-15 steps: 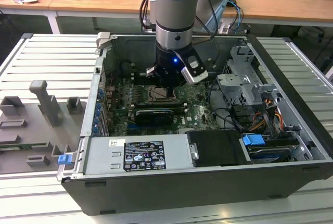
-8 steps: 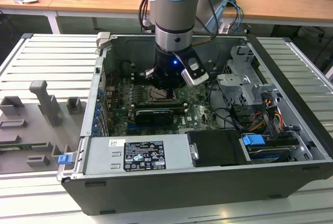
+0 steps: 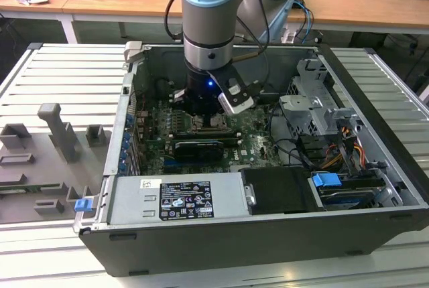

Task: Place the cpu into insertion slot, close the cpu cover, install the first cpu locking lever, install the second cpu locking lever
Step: 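Install the second cpu locking lever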

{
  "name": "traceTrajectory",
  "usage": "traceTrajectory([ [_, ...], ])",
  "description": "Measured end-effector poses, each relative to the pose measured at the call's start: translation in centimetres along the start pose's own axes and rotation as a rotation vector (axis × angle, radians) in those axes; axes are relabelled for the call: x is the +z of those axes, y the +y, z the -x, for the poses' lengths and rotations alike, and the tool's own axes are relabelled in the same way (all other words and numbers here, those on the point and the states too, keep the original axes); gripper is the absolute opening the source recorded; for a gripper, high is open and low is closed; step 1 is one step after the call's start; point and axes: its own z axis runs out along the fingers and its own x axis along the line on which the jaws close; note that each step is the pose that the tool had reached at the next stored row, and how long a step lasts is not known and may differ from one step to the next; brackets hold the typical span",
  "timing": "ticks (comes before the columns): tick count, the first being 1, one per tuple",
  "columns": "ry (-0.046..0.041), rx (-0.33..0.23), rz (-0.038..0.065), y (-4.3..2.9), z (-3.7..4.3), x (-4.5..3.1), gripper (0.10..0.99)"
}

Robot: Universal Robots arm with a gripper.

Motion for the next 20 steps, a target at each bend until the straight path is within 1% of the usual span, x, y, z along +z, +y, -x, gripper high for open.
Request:
traceTrajectory([
  [4, -0.0001, 0.0, 0.003, -0.09, -0.32, 0.72, 0.106],
  [5, -0.0001, 0.0, 0.006, -0.11, -0.43, 0.89, 0.106],
  [6, -0.001, 0.001, 0.024, -0.2, -0.68, 0.97, 0.106],
  [7, -0.0015, 0.001, 0.033, -0.51, -1.22, 0.91, 0.106],
  [10, -0.0018, 0.002, 0.041, -0.95, -1.77, 0.82, 0.106],
  [11, -0.002, 0.001, 0.046, -1.05, -1.87, 0.8, 0.106],
  [12, -0.002, 0.0, 0.054, -1.12, -2.03, 0.8, 0.106],
  [13, -0.0005, -0.012, 0.069, -1.24, -2.22, 0.97, 0.106],
  [14, 0.0008, -0.021, 0.073, -1.29, -2.27, 1.32, 0.106],
  [16, 0.0013, -0.025, 0.075, -1.4, -2.31, 2.1, 0.106],
  [18, 0.0012, -0.025, 0.081, -1.44, -2.36, 2.3, 0.106],
  [19, 0.0007, -0.025, 0.09, -1.45, -2.42, 2.39, 0.106],
  [20, 0.0003, -0.025, 0.096, -1.47, -2.47, 2.43, 0.106],
])
